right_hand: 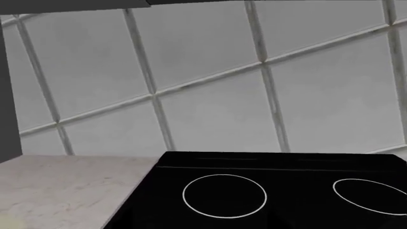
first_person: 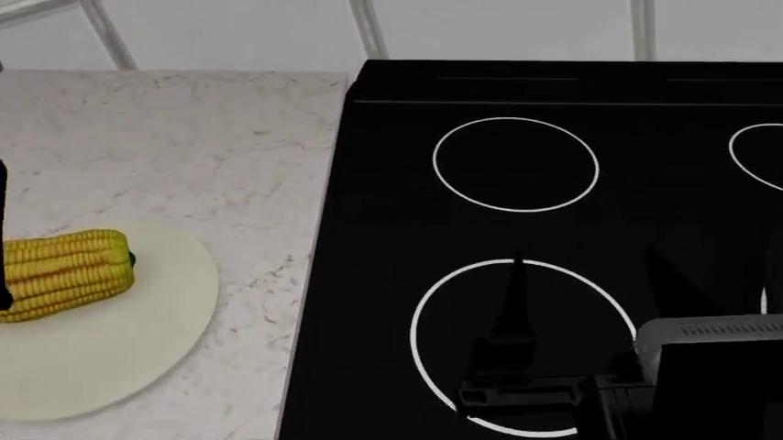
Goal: Pick the corn from the plate and place it in the pan.
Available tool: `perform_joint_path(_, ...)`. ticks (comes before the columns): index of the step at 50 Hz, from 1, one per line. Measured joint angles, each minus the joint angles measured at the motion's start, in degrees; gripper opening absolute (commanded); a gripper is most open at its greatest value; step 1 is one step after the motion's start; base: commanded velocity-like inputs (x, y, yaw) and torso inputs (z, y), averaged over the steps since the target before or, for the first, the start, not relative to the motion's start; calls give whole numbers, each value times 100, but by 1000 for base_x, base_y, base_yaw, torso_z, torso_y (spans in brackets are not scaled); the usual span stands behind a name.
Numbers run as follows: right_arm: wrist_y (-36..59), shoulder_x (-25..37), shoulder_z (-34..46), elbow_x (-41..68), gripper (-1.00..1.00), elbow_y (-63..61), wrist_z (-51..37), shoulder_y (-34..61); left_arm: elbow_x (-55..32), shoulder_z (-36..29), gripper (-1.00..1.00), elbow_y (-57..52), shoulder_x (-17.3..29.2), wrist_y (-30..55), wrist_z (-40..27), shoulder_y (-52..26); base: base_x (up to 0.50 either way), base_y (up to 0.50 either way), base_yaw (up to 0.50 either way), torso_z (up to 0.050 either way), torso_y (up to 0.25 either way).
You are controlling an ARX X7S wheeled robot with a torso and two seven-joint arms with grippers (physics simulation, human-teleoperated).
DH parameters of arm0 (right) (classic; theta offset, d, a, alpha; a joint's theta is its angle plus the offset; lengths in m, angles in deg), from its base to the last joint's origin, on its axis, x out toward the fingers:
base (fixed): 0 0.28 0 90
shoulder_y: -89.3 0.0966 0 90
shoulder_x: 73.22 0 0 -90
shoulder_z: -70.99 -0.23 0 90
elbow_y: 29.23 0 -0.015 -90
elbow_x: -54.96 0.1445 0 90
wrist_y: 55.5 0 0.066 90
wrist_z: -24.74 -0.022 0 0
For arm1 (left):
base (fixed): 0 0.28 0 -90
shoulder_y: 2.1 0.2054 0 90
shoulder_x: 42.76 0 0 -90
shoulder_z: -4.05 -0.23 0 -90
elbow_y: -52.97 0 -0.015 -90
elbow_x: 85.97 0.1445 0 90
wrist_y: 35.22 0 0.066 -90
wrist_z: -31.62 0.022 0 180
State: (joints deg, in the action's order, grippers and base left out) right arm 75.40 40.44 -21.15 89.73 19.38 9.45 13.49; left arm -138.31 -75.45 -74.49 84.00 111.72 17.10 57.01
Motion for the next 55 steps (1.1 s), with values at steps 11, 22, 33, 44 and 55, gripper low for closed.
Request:
perform_joint_path(11,-182,-149,106,-65,100,39,-35,-164,289,-1022,100,899,1038,-106,1810,-1351,0,0,0,0,0)
perform_joint_path(22,-257,-204,47,11,100,-38,-91,-361,876,-2547,100,1719,1654,26,3767,-2867,0,0,0,0,0)
perform_joint_path(33,-296,-187,-89,129,100,-174,-141,-591,1361,-3627,100,2102,1944,168,4786,-3494,0,0,0,0,0)
perform_joint_path(44,-360,-183,-134,178,100,-201,-147,-717,1335,-4116,100,1776,2155,329,5271,-3553,0,0,0,0,0)
perform_joint_path(55,-411,-179,-169,212,100,-237,-175,-829,1510,-4428,100,1826,2344,259,5469,-3449,0,0,0,0,0)
